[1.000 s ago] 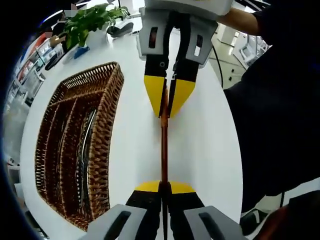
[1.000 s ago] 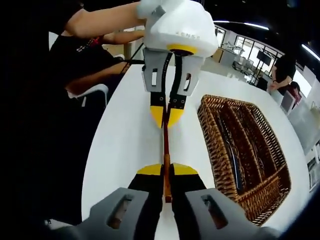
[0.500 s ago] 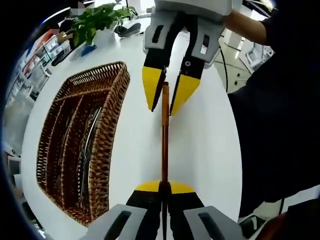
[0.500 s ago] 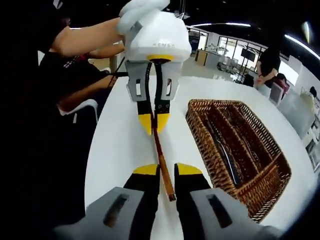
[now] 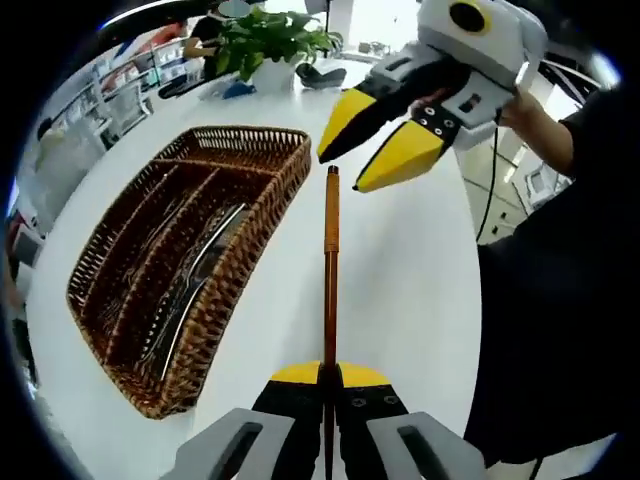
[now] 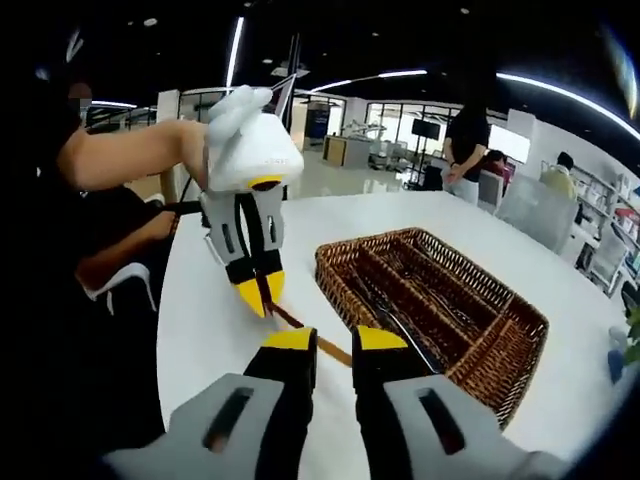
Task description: Arrange the knives, forks, and spoons in their matching storage slots by inserting each utensil handle-first until every utensil is classified and aligned in the correct compartment
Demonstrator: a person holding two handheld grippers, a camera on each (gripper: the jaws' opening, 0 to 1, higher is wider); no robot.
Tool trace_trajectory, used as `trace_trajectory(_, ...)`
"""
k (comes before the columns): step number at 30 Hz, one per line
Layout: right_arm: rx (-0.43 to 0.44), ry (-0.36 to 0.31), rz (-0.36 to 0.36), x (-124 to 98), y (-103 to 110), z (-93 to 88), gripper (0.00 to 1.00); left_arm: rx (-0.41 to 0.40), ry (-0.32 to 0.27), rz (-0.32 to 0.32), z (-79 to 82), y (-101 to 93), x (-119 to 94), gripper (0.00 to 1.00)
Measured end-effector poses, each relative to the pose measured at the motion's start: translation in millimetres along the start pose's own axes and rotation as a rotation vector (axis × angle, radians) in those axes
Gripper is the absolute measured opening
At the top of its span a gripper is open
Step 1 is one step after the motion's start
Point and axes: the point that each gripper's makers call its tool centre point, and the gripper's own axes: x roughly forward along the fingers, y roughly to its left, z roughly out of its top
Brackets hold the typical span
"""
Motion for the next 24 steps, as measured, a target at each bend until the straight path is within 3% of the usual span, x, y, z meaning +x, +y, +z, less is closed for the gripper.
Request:
trace_trajectory(5, 0.051, -0.013, -0.019, 4, 0, -2.8, 0.15, -0.113, -0.104, 0.044, 11.2, 10.5, -5, 0.02)
trace_trajectory(10, 0.144, -0.06, -0.054, 9, 0, -1.1, 0.15, -0.258, -0.271, 0.081, 31.5, 17.3, -11, 0.02)
trace_trajectory(14, 0.112, -0.109, -0.1, 8, 1, 8.3, 0.08, -0.365, -0.404, 0.108, 43.0, 20.1, -17, 0.02)
trace_trajectory(17, 0.15, -0.146, -0.099, 10, 3, 15.4, 0.08, -0.412, -0.461, 0.119, 45.5, 18.8, -20, 0.03)
trace_trajectory(20, 0.173, -0.161, -0.108, 12, 3, 18.3, 0.09, -0.43, -0.477, 0.12, 43.7, 14.7, -20, 0.03)
trace_trajectory(24, 0.269, -0.205, -0.085, 16, 8, 24.2, 0.1, -0.469, -0.532, 0.143, 46.5, 12.8, -24, 0.03)
